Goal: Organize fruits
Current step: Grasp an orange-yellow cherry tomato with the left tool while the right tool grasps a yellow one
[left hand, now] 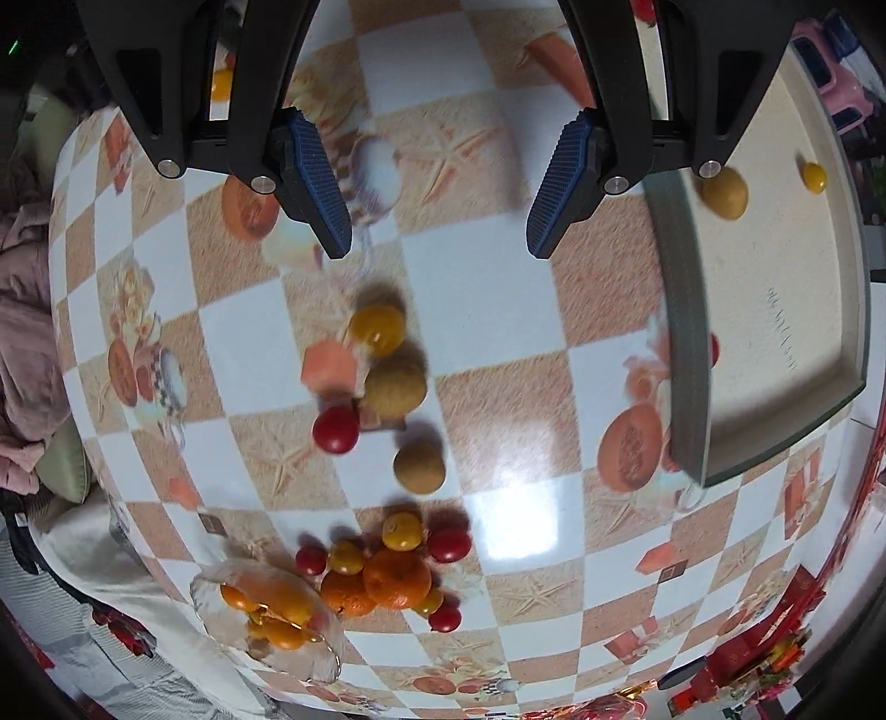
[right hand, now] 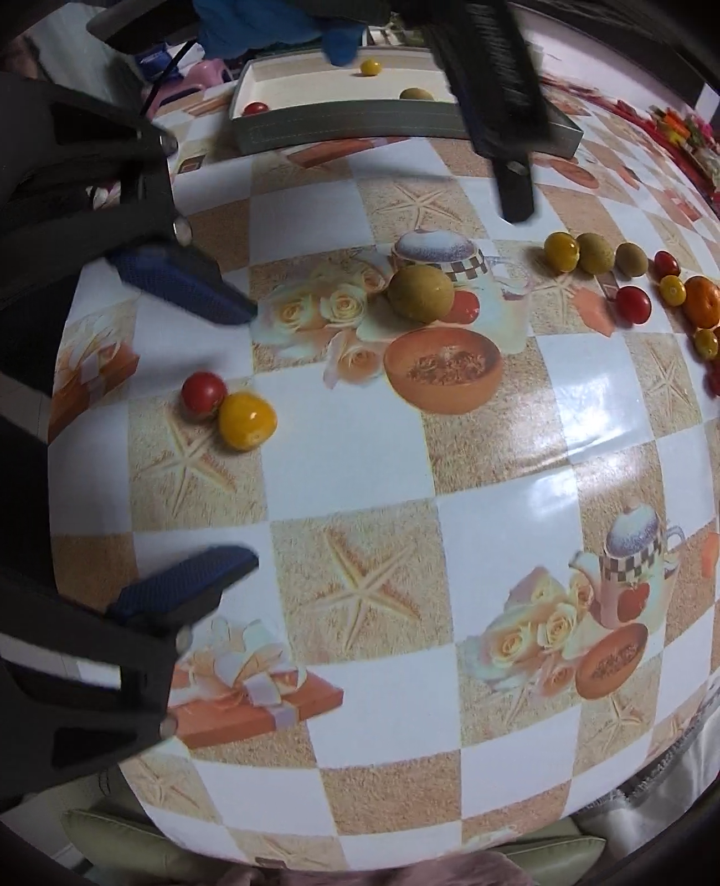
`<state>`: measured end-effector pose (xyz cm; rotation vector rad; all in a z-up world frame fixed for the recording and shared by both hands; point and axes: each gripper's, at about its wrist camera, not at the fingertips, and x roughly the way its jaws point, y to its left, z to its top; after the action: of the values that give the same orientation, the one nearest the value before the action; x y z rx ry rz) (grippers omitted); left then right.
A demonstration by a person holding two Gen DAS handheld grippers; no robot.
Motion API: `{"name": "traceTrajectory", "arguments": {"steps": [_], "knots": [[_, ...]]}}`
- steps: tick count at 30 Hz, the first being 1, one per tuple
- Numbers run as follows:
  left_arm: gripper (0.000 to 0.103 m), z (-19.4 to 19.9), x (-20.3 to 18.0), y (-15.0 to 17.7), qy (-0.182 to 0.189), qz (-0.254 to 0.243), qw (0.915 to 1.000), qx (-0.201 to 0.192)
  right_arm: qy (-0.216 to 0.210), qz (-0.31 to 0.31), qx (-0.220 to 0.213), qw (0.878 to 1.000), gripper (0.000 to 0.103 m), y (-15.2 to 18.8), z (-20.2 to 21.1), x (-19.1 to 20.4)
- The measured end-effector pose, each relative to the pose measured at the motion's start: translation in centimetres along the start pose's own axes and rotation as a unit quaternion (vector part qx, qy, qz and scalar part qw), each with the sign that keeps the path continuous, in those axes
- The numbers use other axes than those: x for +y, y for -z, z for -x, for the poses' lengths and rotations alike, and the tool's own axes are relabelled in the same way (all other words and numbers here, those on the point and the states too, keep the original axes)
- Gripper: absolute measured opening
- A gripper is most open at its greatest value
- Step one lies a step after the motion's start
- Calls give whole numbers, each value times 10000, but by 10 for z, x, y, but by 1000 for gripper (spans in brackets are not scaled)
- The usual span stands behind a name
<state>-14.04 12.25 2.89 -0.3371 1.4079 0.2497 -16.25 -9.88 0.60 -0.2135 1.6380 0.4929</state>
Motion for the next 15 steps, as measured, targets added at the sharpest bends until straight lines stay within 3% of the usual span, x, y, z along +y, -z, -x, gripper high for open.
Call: {"name": "traceTrajectory", "arguments": {"steps": [3,5,10,15], "knots": [[67,-6,-10,-10,-57,-23,10000,-36,55,32,113,9999,61,5,-8,9],[67,-12,-15,-14,-88,-27,10000,-13,106,58,111,9999,61,10,-12,23],[67,-25,-22,-21,-240,43,9997,35,300,67,134,9994,46,10,-17,45],[65,-33,-24,-26,-330,252,9991,34,368,201,168,9990,24,13,-19,52]]}}
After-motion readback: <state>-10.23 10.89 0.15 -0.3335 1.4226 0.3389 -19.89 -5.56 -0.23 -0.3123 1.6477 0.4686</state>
